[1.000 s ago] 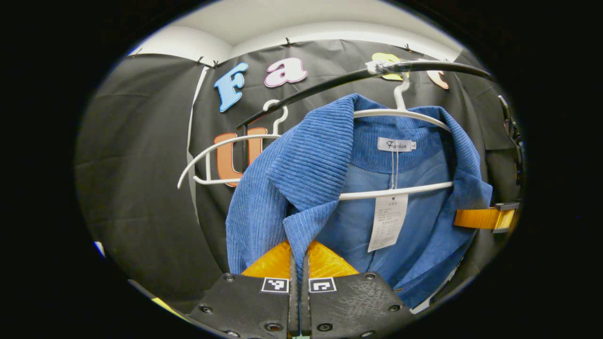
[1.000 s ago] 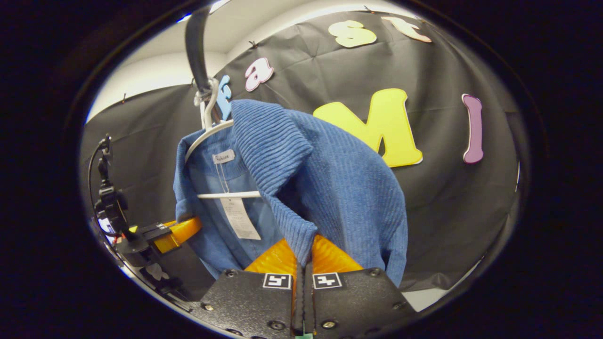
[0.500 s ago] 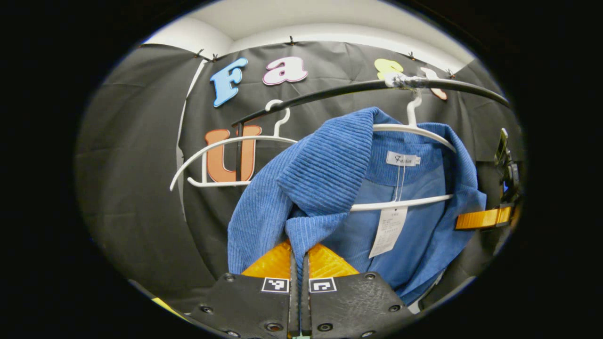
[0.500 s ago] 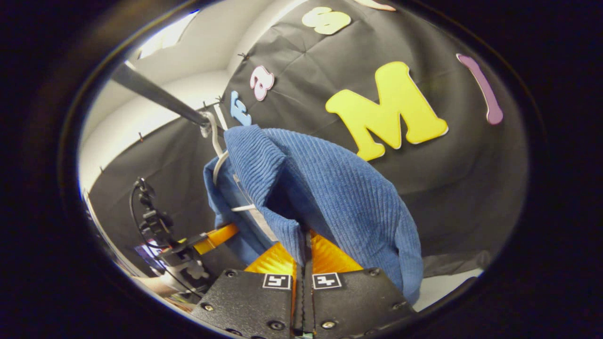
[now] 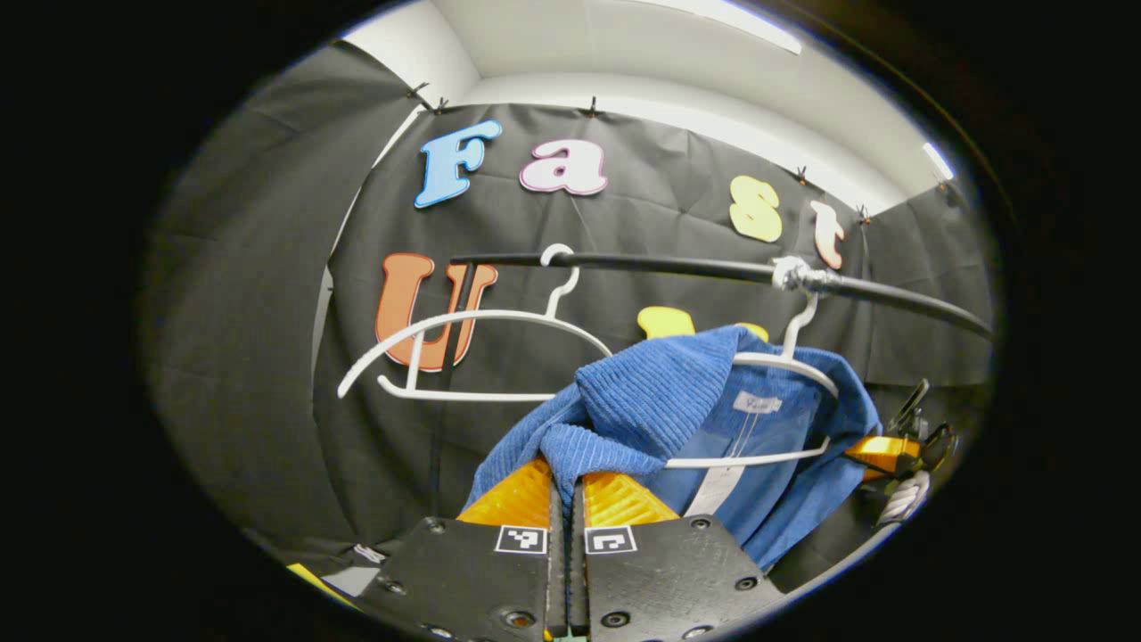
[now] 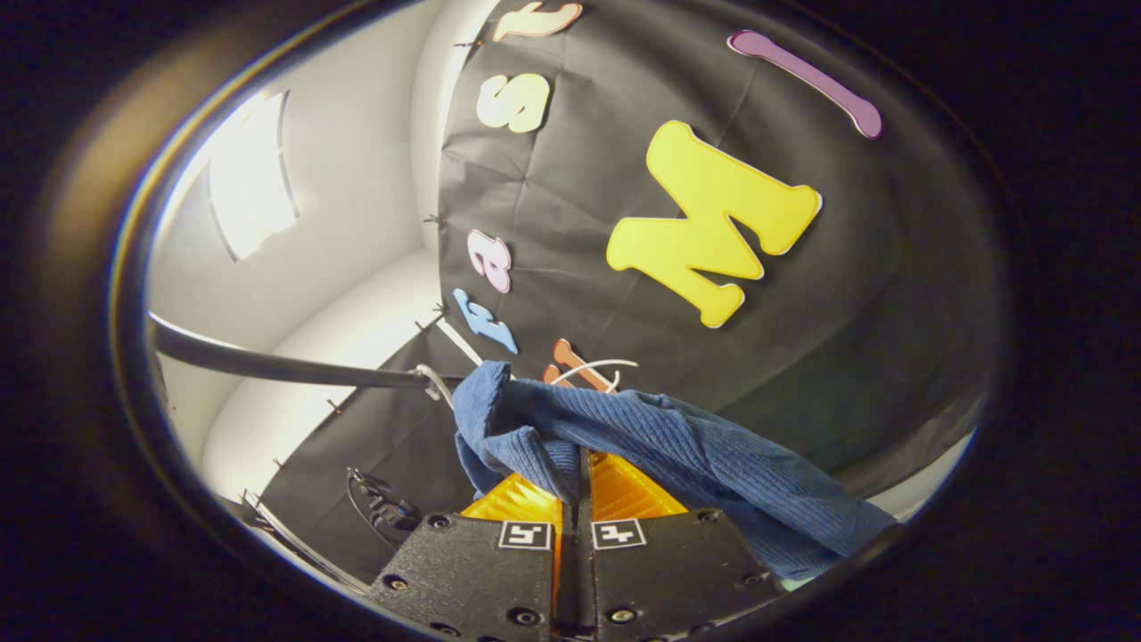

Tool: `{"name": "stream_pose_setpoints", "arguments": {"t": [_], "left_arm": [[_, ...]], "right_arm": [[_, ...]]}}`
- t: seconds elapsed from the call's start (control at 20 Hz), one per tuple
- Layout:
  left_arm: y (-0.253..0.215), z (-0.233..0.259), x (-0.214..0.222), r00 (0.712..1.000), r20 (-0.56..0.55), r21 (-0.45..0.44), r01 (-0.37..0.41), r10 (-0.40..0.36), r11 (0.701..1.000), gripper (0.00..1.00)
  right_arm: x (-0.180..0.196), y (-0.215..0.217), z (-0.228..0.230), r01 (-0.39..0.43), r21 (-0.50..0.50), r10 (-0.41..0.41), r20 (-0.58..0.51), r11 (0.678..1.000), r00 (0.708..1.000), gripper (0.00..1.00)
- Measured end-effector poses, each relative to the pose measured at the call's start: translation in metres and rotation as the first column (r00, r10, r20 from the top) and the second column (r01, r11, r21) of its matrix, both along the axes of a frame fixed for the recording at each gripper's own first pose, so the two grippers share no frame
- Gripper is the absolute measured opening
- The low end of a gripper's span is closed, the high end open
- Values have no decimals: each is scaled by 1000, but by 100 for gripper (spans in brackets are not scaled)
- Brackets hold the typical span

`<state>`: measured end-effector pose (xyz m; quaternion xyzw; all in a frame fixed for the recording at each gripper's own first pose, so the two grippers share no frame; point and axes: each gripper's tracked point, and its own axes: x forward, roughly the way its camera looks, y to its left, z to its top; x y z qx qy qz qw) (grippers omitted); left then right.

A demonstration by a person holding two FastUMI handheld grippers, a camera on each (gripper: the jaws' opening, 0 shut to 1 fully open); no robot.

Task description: Grasp the clothes on the hanger with both hands and then place them into the laundry hamper below.

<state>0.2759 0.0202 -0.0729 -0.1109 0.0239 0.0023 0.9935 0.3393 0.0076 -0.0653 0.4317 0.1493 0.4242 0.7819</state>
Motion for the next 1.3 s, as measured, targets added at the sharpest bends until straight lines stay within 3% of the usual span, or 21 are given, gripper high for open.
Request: {"name": "stream_pose_setpoints", "arguments": {"t": [0.1, 0.15, 0.45, 0.85, 0.9, 1.0, 1.05, 1.2, 1.3], "left_arm": [[7, 12, 3, 1000, 25, -15, 18, -17, 1000, 1], [9, 17, 4, 999, 36, -25, 32, -31, 999, 6], [25, 38, 11, 991, 87, -155, 116, -104, 981, 6], [51, 27, 34, 991, 54, -258, 129, -119, 958, 2], [53, 22, 36, 992, 43, -264, 127, -120, 956, 7], [55, 15, 42, 992, 14, -274, 127, -128, 953, 7], [53, 11, 43, 991, 4, -271, 129, -133, 954, 2], [51, 5, 47, 990, -3, -273, 137, -144, 952, 7], [50, 2, 48, 988, -8, -299, 143, -153, 944, 2]], "right_arm": [[1, -3, 8, -4, 24, 4, 6, 1000, 1000, 4], [-1, -2, 17, -18, 49, 17, 15, 999, 1000, 4], [12, -16, 38, -34, 162, 32, 17, 986, 999, 4], [46, -34, 55, 9, 327, 2, -33, 945, 999, 4], [51, -35, 54, 19, 327, -6, -41, 945, 999, 3], [63, -38, 55, 45, 331, -28, -56, 943, 998, 3], [63, -37, 59, 45, 341, -25, -64, 939, 998, 3], [80, -39, 50, 77, 327, -50, -90, 942, 995, 3], [90, -41, 42, 103, 331, -61, -135, 938, 989, 3]]}}
